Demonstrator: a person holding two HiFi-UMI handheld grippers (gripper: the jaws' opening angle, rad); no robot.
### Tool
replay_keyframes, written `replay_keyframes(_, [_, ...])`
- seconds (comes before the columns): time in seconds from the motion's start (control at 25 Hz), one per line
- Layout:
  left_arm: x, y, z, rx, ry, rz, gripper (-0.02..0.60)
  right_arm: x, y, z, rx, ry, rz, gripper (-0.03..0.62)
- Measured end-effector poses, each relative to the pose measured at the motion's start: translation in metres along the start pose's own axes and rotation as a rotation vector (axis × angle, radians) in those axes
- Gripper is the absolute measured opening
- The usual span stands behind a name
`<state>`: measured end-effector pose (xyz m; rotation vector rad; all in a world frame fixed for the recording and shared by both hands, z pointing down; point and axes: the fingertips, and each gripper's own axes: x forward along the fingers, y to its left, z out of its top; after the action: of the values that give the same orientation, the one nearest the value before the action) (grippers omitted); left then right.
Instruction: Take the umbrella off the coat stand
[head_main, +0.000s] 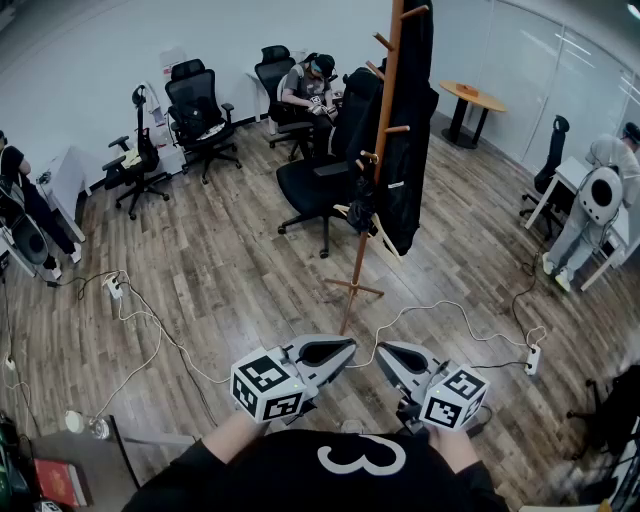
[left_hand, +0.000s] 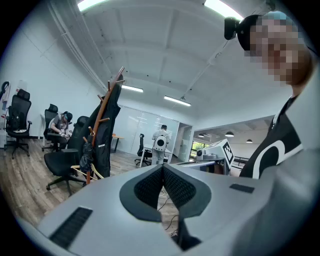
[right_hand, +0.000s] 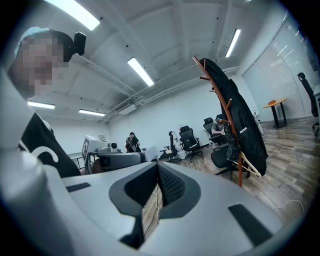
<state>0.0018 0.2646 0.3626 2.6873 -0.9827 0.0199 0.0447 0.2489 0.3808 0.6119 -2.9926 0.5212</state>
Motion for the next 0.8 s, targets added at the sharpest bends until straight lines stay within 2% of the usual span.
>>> replay_keyframes(0.36, [0.027,0.009,0.002,-0.009,0.012,0.006,0.015,-0.003,-0.027,0.007,0.011,0.001,0.002,0.026])
replay_keyframes(0.8, [0.086,0.024,0.010,-0.006,0.027,0.005,0.017,-0.014,-0.085,0.022,0.036,-0.009,0.005,0.026])
